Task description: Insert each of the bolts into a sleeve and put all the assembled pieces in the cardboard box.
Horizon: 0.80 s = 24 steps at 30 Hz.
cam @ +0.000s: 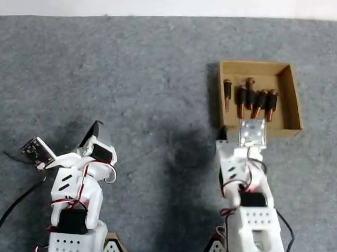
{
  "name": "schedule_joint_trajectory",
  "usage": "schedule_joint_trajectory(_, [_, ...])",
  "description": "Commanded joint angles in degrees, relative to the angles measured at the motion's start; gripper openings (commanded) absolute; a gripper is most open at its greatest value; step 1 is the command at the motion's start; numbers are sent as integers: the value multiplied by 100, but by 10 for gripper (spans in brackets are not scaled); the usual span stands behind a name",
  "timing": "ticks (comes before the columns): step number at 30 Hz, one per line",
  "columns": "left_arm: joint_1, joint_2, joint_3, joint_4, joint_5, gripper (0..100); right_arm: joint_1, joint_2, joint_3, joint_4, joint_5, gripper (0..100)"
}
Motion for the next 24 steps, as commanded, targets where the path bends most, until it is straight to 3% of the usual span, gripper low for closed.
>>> schedule_joint_trajectory(1, [66,-66,119,448,-589,10,-40,-840,620,22,-35,187])
schedule_joint_trajectory(6, [303,-66,119,1565,-1670,11,-40,-1534,998,945,-53,187])
schedule_joint_trajectory(11, [286,-66,119,2769,-2840,11,-40,-1965,980,1868,-747,187])
schedule_joint_trajectory(15, [286,-84,119,3895,-3525,11,-127,-2044,980,2563,-492,187])
schedule_joint_trajectory(19, [286,-84,119,4360,-3982,11,-330,-2044,980,3336,-132,187])
schedule_joint_trajectory(24, [286,-84,119,4378,-4229,10,-514,-2079,980,3802,-70,187])
